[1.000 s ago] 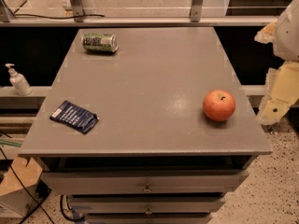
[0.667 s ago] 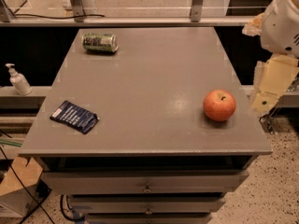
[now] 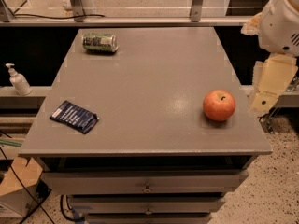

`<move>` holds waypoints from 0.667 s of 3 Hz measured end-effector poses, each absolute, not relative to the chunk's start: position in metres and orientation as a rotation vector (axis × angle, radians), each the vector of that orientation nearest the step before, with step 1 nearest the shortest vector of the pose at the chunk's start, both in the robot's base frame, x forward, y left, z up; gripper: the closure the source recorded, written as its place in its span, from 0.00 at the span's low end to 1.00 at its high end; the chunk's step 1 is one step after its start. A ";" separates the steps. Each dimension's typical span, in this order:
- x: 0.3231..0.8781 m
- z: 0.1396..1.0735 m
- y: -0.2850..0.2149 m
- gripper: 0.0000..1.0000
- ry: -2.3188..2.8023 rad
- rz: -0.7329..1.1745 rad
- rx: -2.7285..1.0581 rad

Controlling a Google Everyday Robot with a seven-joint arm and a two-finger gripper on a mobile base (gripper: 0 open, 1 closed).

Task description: Place green can upright

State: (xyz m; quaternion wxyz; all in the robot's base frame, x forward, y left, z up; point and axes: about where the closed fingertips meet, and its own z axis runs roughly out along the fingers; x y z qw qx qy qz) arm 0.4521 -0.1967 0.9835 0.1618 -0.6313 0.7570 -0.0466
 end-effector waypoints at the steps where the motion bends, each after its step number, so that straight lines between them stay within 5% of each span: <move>1: 0.461 0.985 -0.171 0.00 2.079 -0.153 -1.888; 2: 0.475 0.984 -0.137 0.00 1.968 -0.155 -1.994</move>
Offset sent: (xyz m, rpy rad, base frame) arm 0.0412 0.1012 -0.0047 -0.0540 -0.0329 0.3267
